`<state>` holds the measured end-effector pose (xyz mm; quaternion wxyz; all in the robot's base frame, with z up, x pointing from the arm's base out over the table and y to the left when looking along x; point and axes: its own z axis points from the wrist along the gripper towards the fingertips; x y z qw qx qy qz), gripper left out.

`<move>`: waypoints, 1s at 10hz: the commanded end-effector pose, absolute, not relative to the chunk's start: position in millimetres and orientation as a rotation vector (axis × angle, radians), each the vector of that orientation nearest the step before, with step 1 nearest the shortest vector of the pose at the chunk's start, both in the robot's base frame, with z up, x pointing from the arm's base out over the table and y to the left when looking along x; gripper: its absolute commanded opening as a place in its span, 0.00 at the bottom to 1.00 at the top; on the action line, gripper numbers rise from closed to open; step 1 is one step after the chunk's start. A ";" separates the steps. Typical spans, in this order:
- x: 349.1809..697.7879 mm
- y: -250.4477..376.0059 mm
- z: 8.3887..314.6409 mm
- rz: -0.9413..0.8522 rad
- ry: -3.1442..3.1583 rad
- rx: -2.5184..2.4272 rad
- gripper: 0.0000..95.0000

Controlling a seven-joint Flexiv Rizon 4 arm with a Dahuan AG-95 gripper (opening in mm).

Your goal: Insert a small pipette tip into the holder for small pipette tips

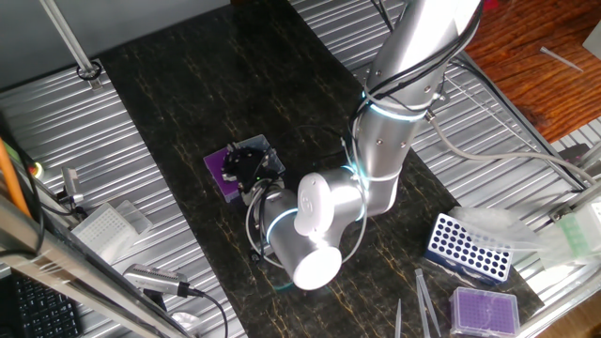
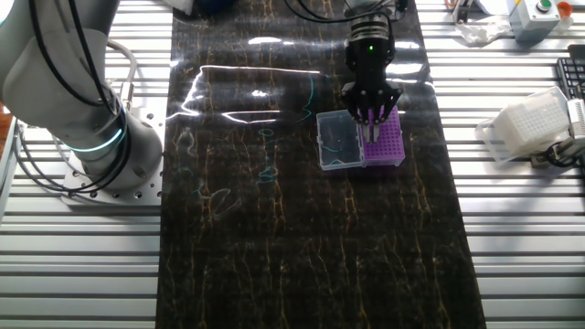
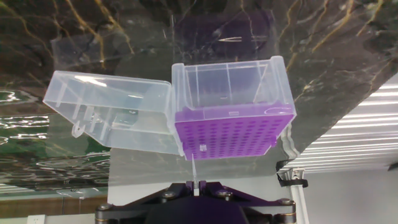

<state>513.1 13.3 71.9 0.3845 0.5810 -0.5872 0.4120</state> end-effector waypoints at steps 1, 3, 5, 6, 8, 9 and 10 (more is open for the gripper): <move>513.2 14.9 70.1 1.048 -1.495 1.477 0.00; 511.0 16.0 67.1 1.050 -1.493 1.474 0.00; 510.3 16.2 66.5 1.050 -1.489 1.477 0.00; 510.3 16.3 66.6 1.049 -1.489 1.483 0.00; 510.3 16.4 66.8 1.051 -1.485 1.485 0.00; 510.3 16.4 66.9 1.050 -1.478 1.485 0.00; 510.3 16.4 66.9 1.048 -1.472 1.486 0.20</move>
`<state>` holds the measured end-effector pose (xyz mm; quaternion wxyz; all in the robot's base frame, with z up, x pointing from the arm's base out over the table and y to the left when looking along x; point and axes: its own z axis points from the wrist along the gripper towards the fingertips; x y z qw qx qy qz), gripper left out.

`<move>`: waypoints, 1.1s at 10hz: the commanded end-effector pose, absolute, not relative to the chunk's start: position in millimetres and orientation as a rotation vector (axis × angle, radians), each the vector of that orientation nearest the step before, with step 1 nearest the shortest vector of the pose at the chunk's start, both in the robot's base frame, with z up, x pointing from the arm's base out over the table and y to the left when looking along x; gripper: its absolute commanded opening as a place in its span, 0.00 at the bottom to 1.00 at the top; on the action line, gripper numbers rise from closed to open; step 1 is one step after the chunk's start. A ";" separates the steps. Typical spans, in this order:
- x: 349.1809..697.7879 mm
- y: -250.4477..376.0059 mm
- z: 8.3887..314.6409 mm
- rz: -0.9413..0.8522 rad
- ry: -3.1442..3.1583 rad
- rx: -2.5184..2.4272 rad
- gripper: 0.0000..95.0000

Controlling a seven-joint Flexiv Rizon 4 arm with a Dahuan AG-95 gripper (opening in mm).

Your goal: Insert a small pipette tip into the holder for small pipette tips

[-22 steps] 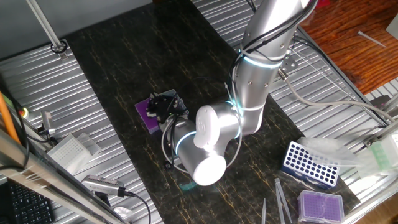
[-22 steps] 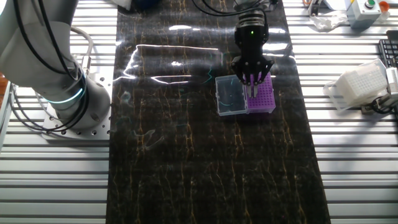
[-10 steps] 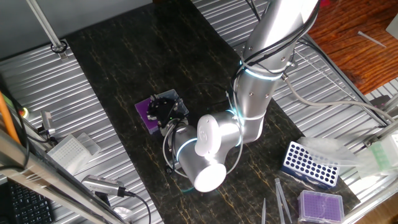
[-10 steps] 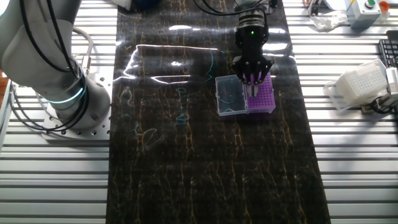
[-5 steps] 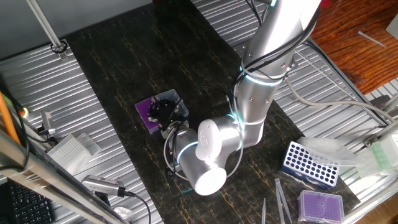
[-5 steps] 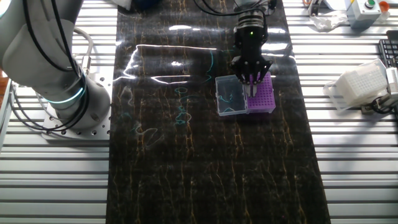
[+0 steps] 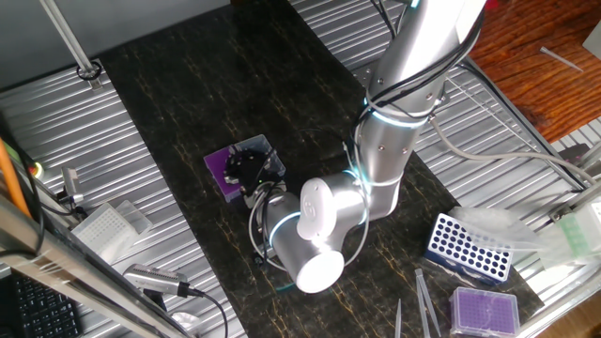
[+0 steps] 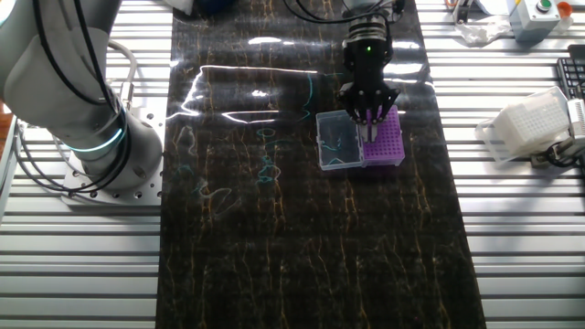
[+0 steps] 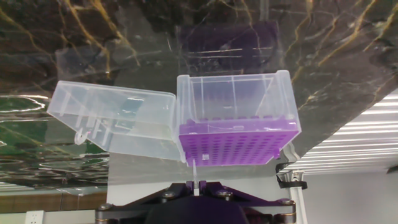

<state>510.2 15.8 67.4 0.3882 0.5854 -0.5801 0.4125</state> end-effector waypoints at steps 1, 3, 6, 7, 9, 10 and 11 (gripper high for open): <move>510.5 16.5 66.9 1.045 -1.472 1.482 0.20; 511.2 17.5 66.2 1.044 -1.471 1.477 0.00; 510.2 19.0 70.4 1.045 -1.467 1.478 0.00; 509.6 19.5 72.3 1.046 -1.470 1.477 0.00; 507.5 20.6 78.4 1.056 -1.536 1.466 0.00; 506.1 19.7 80.7 1.051 -1.598 1.467 0.00; 504.3 17.3 82.6 1.035 -1.665 1.475 0.00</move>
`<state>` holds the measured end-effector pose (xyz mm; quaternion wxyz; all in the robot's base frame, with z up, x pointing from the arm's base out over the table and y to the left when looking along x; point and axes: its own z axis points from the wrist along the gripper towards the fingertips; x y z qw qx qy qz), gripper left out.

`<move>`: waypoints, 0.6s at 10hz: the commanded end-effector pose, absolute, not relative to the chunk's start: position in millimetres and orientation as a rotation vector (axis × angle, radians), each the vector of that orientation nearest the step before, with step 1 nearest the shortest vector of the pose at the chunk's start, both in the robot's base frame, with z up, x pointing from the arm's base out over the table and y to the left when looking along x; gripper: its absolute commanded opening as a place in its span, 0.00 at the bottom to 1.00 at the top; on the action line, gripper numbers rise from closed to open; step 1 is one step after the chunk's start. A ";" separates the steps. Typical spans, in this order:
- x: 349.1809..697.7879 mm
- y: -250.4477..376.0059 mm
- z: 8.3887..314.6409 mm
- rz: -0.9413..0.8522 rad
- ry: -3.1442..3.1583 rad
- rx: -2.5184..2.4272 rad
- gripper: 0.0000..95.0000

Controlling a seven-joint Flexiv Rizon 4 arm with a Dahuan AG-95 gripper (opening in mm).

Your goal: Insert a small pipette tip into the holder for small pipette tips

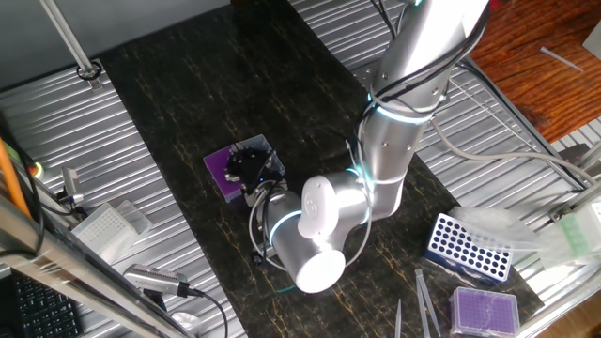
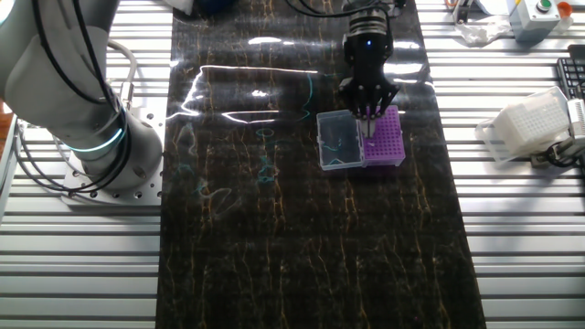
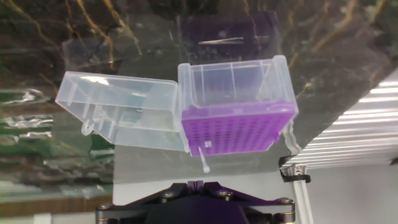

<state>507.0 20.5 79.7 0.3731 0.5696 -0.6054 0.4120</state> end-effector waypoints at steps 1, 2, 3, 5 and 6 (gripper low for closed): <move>501.8 14.0 85.0 1.011 -1.749 1.484 0.00; 500.4 12.3 86.3 1.001 -1.799 1.482 0.00; 499.2 10.7 87.6 0.987 -1.868 1.476 0.00; 498.5 9.9 88.2 0.983 -1.949 1.448 0.00; 498.3 9.5 88.4 0.978 -1.990 1.431 0.00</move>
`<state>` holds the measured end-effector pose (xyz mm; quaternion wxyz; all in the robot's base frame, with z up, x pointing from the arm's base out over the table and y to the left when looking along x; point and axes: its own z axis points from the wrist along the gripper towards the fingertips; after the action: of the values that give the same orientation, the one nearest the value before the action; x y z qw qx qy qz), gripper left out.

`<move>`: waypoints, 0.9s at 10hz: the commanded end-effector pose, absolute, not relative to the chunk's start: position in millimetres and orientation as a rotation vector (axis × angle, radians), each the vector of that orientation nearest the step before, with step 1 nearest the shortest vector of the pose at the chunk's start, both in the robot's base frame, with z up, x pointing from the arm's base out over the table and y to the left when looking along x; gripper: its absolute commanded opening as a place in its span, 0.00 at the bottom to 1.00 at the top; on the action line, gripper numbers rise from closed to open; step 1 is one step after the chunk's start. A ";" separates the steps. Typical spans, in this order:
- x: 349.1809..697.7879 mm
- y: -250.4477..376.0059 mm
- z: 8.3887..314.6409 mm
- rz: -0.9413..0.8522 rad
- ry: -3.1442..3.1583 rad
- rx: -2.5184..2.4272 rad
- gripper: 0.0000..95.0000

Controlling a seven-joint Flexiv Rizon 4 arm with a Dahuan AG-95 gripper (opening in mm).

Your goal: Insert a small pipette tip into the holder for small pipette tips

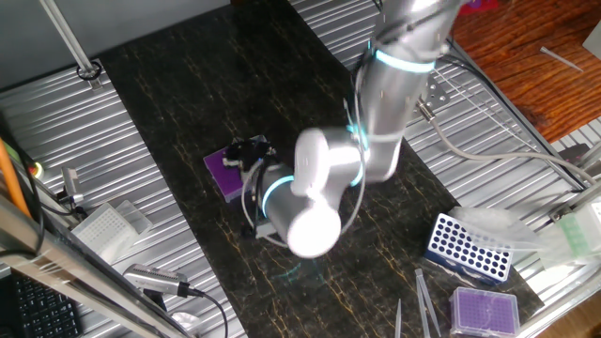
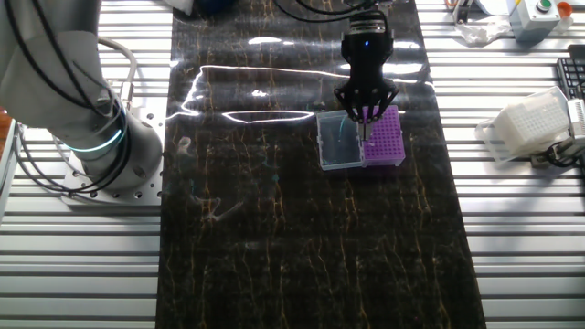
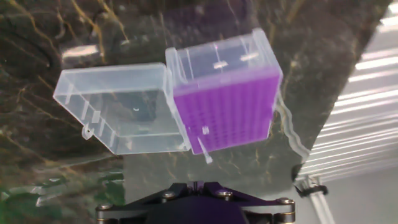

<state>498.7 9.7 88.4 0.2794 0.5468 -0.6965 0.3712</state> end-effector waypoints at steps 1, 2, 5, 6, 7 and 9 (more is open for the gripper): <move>498.2 9.4 88.5 0.975 -2.023 1.416 0.00; 498.1 9.3 88.6 0.971 -2.060 1.396 0.00; 497.1 8.2 89.5 0.948 -2.160 1.352 0.00; 496.7 7.7 89.9 0.954 -2.191 1.325 0.00; 496.5 7.6 90.0 0.962 -2.225 1.292 0.00; 495.7 6.9 90.5 0.936 -2.315 1.230 0.00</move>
<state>496.7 7.7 89.8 0.1876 0.4459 -0.8078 0.3369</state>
